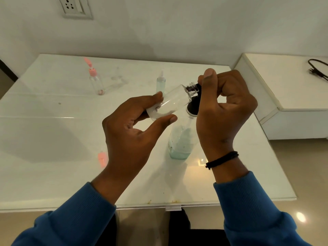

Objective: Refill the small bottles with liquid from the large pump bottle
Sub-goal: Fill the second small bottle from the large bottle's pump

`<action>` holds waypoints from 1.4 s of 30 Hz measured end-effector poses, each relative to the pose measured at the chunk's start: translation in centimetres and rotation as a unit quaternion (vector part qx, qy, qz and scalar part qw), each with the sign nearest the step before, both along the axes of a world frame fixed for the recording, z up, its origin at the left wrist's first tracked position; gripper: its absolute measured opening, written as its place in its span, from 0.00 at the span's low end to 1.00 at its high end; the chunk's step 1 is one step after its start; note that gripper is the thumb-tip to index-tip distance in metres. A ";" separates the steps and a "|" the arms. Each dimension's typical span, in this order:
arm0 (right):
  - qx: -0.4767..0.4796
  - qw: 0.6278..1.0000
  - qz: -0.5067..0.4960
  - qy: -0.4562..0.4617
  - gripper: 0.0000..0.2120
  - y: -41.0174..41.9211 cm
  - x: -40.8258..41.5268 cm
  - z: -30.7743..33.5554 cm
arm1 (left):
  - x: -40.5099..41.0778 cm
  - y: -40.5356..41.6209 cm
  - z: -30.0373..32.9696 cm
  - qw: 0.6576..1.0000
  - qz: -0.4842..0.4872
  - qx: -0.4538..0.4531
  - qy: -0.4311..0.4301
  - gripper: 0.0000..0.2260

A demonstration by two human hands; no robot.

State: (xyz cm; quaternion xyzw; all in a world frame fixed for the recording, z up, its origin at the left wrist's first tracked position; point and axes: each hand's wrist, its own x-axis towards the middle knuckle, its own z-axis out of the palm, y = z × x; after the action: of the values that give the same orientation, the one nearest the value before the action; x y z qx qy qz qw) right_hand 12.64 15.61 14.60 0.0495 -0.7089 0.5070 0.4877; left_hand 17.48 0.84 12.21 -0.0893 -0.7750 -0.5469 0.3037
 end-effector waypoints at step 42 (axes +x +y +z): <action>0.007 1.000 0.010 0.018 0.16 -0.2 -0.2 -0.2 | -0.1 -0.1 -0.1 1.000 0.003 -0.009 0.011 0.20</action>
State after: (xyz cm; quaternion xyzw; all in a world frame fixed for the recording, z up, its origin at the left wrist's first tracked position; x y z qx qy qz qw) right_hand 12.45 15.45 14.36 0.0689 -0.7029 0.5058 0.4953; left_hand 17.37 0.73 12.10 -0.0953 -0.7767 -0.5382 0.3130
